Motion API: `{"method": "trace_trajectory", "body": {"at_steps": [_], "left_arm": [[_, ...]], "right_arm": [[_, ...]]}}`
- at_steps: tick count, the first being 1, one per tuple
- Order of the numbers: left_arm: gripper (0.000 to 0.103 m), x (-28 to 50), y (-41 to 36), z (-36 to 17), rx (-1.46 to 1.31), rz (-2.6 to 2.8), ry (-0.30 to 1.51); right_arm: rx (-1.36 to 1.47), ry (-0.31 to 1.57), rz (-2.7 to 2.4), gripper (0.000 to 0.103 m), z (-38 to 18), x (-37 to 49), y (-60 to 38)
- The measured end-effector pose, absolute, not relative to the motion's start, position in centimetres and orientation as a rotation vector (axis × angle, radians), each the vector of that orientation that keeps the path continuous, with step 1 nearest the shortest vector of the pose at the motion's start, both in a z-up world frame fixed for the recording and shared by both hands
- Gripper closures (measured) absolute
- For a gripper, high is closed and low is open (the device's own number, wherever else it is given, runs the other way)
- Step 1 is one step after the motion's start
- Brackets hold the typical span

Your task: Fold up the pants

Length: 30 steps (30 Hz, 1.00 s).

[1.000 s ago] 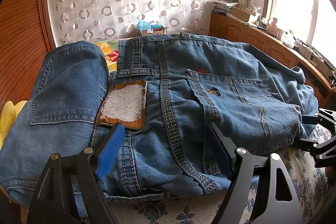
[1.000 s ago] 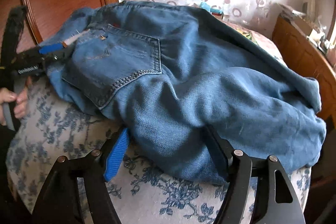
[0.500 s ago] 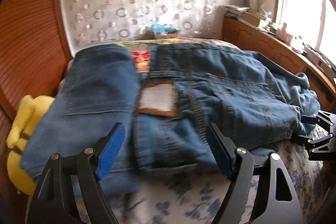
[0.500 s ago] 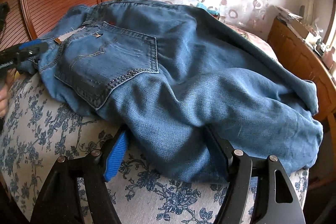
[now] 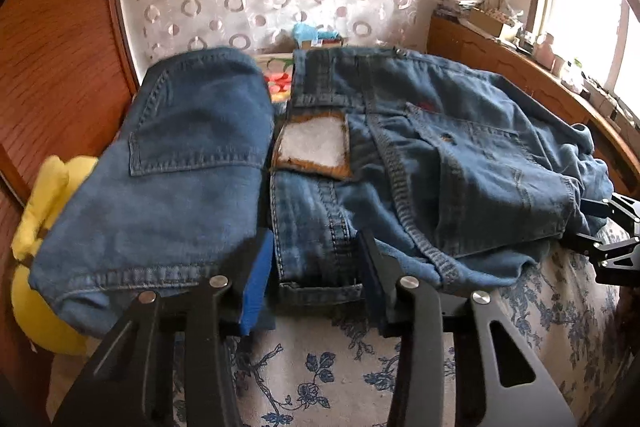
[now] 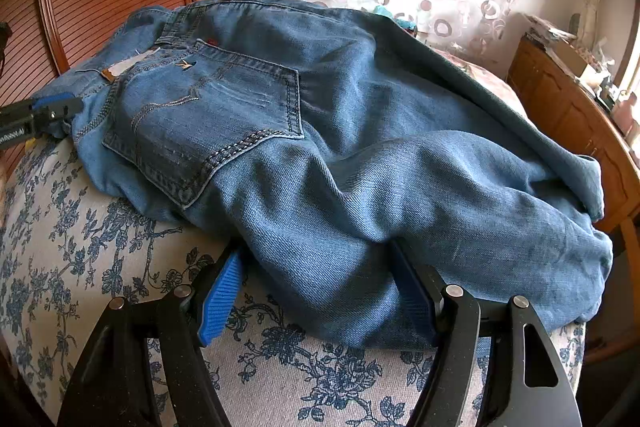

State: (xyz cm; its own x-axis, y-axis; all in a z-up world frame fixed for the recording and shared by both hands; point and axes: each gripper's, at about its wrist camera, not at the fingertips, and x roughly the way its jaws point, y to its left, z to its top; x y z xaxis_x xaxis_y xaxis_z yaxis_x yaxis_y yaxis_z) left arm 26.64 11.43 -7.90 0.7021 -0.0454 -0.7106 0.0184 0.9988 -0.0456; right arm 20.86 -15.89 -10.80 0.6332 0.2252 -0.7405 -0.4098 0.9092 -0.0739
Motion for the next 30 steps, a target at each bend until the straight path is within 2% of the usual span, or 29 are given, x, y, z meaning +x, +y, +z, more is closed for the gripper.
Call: {"method": "trace_trajectory", "body": {"at_steps": [5, 10, 11, 14, 16, 17, 22, 25, 30], "left_arm": [[0.054, 26.7, 11.1, -8.1, -0.018, -0.028, 0.798], [0.054, 26.6, 10.1, -8.7, 0.032, -0.008, 0.8], [0.062, 26.6, 10.1, -8.7, 0.027, -0.016, 0.804], [0.07, 26.5, 10.4, -8.6, 0.001, -0.039, 0.815], [0.081, 26.1, 10.3, -8.1, 0.005, -0.058, 0.802], [0.083, 25.8, 10.3, -7.7, 0.007, -0.063, 0.793], [0.084, 24.7, 9.8, -5.7, 0.034, -0.084, 0.744], [0.085, 23.6, 9.7, -4.3, 0.036, -0.085, 0.697], [0.085, 21.4, 9.8, -2.0, 0.018, -0.092, 0.639]], "right_arm": [[-0.245, 0.808, 0.367, 0.029, -10.8, 20.9, -15.9], [-0.242, 0.808, 0.369, 0.029, -10.8, 20.8, -15.8], [-0.241, 0.807, 0.369, 0.029, -10.8, 20.8, -15.8], [-0.234, 0.806, 0.366, 0.032, -10.7, 20.8, -16.0], [-0.219, 0.806, 0.364, 0.038, -10.6, 21.0, -16.3], [-0.211, 0.805, 0.362, 0.04, -10.5, 21.0, -16.5], [-0.207, 0.778, 0.375, 0.083, -10.1, 20.9, -17.0], [-0.219, 0.764, 0.393, 0.092, -9.3, 20.3, -16.8], [-0.212, 0.71, 0.411, 0.095, -7.1, 18.2, -17.4]]}}
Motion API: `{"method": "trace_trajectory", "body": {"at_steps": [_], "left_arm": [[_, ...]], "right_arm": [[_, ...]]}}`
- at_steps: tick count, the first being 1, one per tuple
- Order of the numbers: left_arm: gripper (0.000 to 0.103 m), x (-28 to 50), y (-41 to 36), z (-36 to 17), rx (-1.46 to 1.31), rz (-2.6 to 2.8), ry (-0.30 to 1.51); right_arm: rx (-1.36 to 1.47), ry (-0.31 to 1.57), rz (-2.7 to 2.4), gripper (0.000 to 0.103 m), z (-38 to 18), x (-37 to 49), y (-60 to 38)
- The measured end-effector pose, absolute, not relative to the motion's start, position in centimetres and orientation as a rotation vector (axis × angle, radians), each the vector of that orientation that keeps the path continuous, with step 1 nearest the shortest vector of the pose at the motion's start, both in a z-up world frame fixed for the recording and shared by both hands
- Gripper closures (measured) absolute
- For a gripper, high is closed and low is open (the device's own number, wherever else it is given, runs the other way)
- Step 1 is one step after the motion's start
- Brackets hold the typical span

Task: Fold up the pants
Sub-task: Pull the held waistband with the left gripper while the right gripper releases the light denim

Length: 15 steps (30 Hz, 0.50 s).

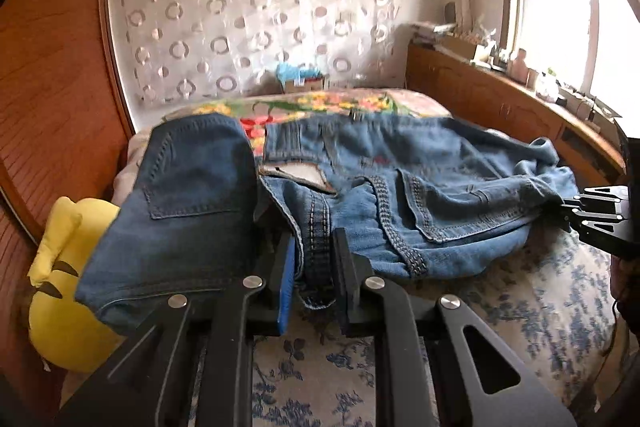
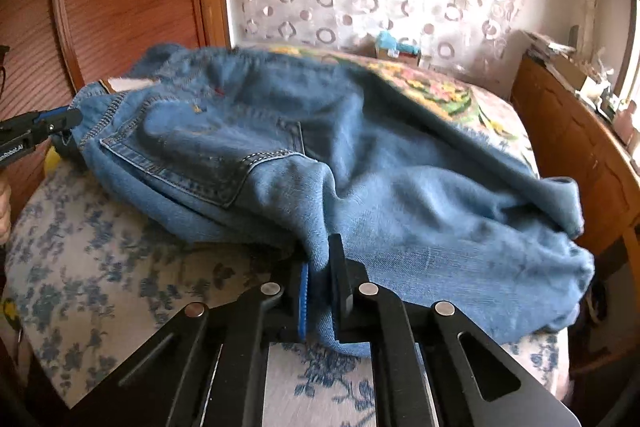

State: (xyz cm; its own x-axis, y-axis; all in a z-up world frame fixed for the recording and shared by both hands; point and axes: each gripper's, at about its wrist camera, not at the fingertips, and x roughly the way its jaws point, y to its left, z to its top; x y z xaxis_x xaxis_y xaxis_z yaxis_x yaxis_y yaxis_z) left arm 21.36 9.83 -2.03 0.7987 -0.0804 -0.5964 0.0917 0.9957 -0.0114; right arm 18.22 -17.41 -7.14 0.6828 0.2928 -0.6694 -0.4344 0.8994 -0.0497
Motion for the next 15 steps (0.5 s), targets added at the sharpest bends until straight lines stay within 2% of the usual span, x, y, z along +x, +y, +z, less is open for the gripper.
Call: {"method": "trace_trajectory", "body": {"at_steps": [15], "left_arm": [[0.085, 15.4, 12.1, 1.2, 0.014, -0.057, 0.552]], "right_arm": [[-0.158, 0.623, 0.502, 0.096, -5.8, 10.2, -18.6]]}}
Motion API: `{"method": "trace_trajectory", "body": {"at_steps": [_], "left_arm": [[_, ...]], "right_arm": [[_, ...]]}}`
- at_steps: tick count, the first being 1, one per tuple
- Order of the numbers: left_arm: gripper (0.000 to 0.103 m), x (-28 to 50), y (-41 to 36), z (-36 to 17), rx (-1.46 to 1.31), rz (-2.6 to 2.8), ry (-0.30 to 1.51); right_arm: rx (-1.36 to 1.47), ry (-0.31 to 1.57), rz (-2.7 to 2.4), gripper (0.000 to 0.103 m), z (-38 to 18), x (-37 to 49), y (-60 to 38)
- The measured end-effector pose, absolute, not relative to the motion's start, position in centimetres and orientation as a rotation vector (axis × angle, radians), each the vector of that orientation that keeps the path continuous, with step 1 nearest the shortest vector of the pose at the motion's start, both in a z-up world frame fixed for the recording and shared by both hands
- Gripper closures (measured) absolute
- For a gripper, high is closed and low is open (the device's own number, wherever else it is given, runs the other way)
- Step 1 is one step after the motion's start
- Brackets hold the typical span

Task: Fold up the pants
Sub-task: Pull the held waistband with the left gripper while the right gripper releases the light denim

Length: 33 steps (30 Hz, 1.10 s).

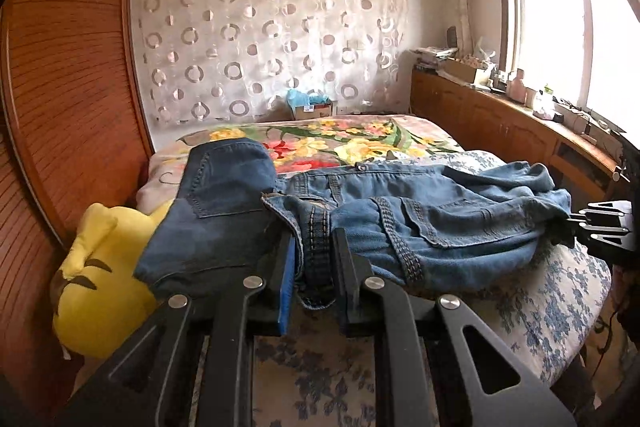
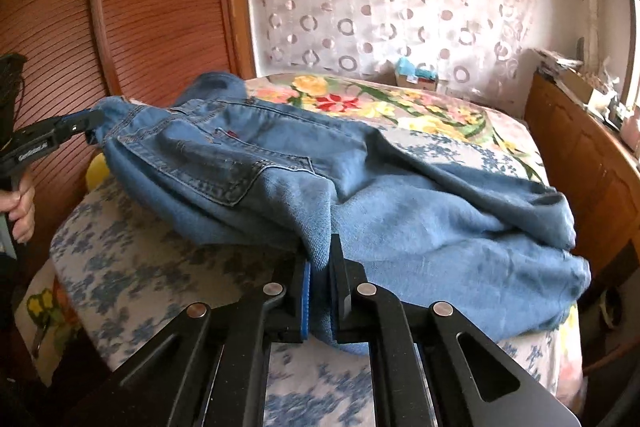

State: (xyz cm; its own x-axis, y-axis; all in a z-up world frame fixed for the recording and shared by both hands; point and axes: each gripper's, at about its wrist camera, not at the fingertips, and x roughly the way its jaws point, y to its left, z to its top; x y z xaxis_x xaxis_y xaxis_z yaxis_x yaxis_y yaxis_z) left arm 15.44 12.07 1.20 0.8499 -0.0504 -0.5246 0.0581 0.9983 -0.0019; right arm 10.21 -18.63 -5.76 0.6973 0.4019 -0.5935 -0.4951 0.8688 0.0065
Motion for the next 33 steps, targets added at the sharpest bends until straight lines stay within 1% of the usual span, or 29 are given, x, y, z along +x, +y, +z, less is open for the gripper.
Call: {"method": "trace_trajectory", "body": {"at_steps": [10, 18, 20, 22, 24, 28, 30, 31, 32, 33], "left_arm": [[0.085, 11.2, 13.1, 2.4, -0.012, -0.044, 0.521], [0.084, 10.3, 13.4, -0.8, -0.016, -0.046, 0.627], [0.083, 10.2, 13.2, -1.7, -0.009, -0.05, 0.649], [0.083, 10.1, 13.0, -1.9, -0.006, -0.051, 0.655], [0.083, 9.8, 13.0, -1.6, -0.005, -0.057, 0.652], [0.082, 9.4, 12.3, 0.0, 0.022, -0.037, 0.611], [0.08, 9.5, 12.1, 1.0, 0.022, -0.042, 0.594], [0.077, 9.7, 11.9, 1.3, 0.023, -0.045, 0.587], [0.071, 9.9, 11.5, 1.7, 0.026, -0.051, 0.58], [0.068, 10.2, 11.2, 1.7, 0.03, -0.057, 0.58]], "right_arm": [[-0.149, 0.599, 0.568, 0.096, -4.6, 7.0, -20.4], [-0.118, 0.674, 0.609, 0.096, -5.9, 7.5, -21.5], [-0.101, 0.698, 0.618, 0.091, -6.5, 7.9, -21.8], [-0.09, 0.71, 0.626, 0.082, -6.7, 8.1, -22.3], [-0.08, 0.714, 0.621, 0.079, -6.7, 8.1, -23.1], [-0.043, 0.708, 0.6, 0.079, -6.1, 7.7, -25.2], [-0.03, 0.693, 0.576, 0.078, -5.7, 7.7, -26.4], [-0.029, 0.684, 0.559, 0.078, -5.5, 7.7, -26.9], [-0.028, 0.675, 0.539, 0.078, -5.4, 7.9, -27.6], [-0.022, 0.668, 0.522, 0.077, -5.3, 8.1, -28.3]]}}
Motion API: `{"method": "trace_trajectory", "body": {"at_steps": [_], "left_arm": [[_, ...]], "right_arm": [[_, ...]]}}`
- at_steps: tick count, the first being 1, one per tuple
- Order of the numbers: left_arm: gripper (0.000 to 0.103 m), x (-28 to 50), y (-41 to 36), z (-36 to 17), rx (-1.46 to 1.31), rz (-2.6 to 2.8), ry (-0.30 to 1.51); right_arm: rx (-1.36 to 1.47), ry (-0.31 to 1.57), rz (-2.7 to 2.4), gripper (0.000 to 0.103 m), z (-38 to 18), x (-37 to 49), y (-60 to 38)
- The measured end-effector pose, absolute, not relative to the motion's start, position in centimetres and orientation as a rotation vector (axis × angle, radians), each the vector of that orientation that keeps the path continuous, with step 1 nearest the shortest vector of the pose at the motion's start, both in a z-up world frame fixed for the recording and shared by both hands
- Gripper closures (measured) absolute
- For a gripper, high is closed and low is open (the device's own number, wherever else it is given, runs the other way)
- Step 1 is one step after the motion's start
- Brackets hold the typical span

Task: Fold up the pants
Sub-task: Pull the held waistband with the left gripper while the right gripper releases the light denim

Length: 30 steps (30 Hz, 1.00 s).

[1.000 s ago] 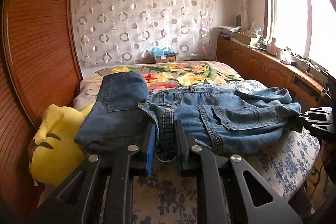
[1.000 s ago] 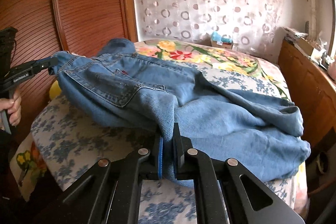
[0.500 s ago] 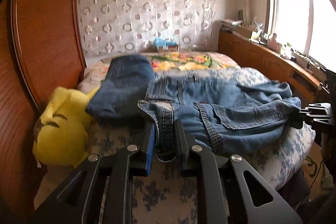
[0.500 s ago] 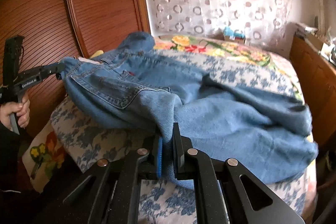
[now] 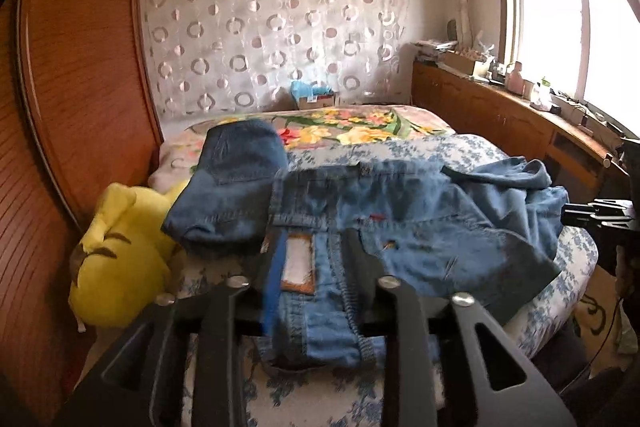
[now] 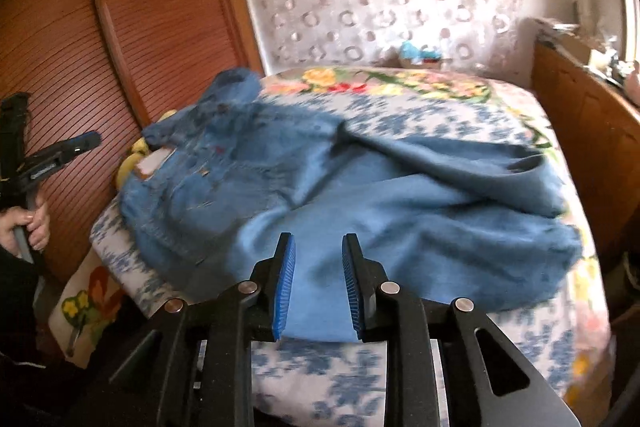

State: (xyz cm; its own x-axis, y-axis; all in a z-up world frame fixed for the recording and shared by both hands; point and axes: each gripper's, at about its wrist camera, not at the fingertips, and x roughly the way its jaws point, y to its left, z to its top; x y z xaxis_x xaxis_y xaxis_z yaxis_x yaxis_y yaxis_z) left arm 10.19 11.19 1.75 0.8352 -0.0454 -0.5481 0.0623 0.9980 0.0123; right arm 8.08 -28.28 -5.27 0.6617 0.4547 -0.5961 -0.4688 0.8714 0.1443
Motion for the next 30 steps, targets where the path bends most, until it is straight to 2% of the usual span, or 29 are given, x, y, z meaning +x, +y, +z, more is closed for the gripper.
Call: {"method": "trace_trajectory", "body": {"at_steps": [2, 4, 8, 13, 25, 27, 28, 29, 30], "left_arm": [[0.062, 10.7, 10.5, 1.6, 0.031, -0.079, 0.582], [0.062, 11.4, 9.6, 1.2, 0.024, -0.099, 0.577], [0.062, 13.4, 7.4, 0.1, 0.0, -0.146, 0.593], [0.061, 16.4, 3.9, -1.6, 0.0, -0.22, 0.634], [0.055, 20.2, -1.3, -3.7, 0.037, -0.307, 0.711], [0.049, 20.6, -2.0, -3.9, 0.045, -0.316, 0.722], [0.033, 20.6, -2.3, -4.0, 0.048, -0.323, 0.72], [0.026, 20.7, -2.5, -4.0, 0.047, -0.328, 0.715], [0.026, 20.7, -2.7, -4.0, 0.047, -0.33, 0.71]], "right_arm": [[-0.004, 0.657, 0.485, 0.075, -5.1, 8.5, -29.5], [0.015, 0.651, 0.45, 0.069, -5.1, 9.0, -31.0], [0.03, 0.644, 0.385, 0.067, -5.5, 9.4, -33.3], [0.055, 0.66, 0.294, 0.058, -6.5, 9.7, -35.7], [0.106, 0.729, 0.148, 0.057, -8.6, 13.2, -39.8], [0.111, 0.736, 0.142, 0.057, -8.9, 13.9, -39.4], [0.114, 0.739, 0.14, 0.057, -9.0, 14.0, -39.5], [0.118, 0.743, 0.138, 0.057, -9.3, 14.5, -39.5], [0.121, 0.746, 0.137, 0.057, -9.5, 14.9, -39.3]]}}
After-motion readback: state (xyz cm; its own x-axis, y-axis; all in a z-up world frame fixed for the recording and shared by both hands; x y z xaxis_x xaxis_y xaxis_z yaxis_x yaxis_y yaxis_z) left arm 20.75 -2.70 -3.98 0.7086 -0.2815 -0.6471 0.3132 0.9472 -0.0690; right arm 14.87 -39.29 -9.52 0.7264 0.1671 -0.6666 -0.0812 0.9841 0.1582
